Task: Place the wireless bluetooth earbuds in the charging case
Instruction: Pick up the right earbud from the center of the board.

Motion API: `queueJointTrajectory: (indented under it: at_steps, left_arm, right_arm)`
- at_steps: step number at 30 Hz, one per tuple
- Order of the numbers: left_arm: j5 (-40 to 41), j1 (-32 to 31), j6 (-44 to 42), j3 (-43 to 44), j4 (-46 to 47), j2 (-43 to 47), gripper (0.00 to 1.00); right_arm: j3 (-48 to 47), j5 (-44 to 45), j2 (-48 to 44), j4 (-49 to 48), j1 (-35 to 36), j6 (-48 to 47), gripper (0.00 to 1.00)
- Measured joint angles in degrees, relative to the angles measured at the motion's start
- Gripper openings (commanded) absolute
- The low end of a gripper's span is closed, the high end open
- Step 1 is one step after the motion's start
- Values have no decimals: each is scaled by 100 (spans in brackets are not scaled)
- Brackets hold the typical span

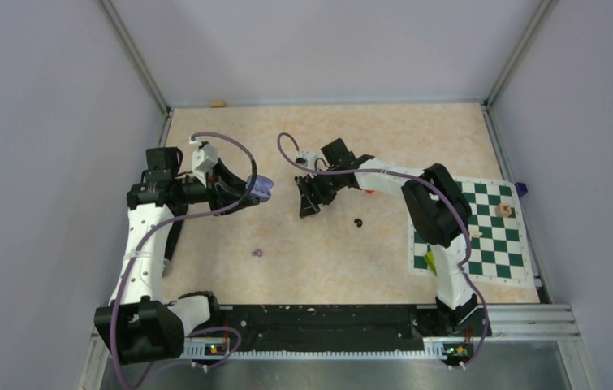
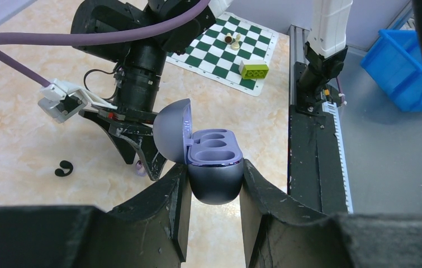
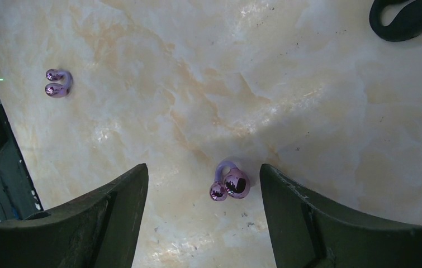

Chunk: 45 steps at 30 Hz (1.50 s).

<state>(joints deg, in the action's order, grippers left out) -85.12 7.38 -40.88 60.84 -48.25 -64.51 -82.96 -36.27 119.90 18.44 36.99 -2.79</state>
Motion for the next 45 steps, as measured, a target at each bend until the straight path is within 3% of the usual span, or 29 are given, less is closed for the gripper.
queueJointTrajectory:
  at_steps: [27,37,45]
  left_arm:
    - [-9,2,-46,-22,0,-20,0]
    - [-11,2,-46,-22,0,-26,0]
    - [-11,2,-46,-22,0,-28,0]
  right_arm:
    - [-490,-791,168,1818,0,-1449,67]
    - [-555,-1091,168,1952,-4,-1563,64]
    - [-568,-984,166,1600,-170,-1209,56]
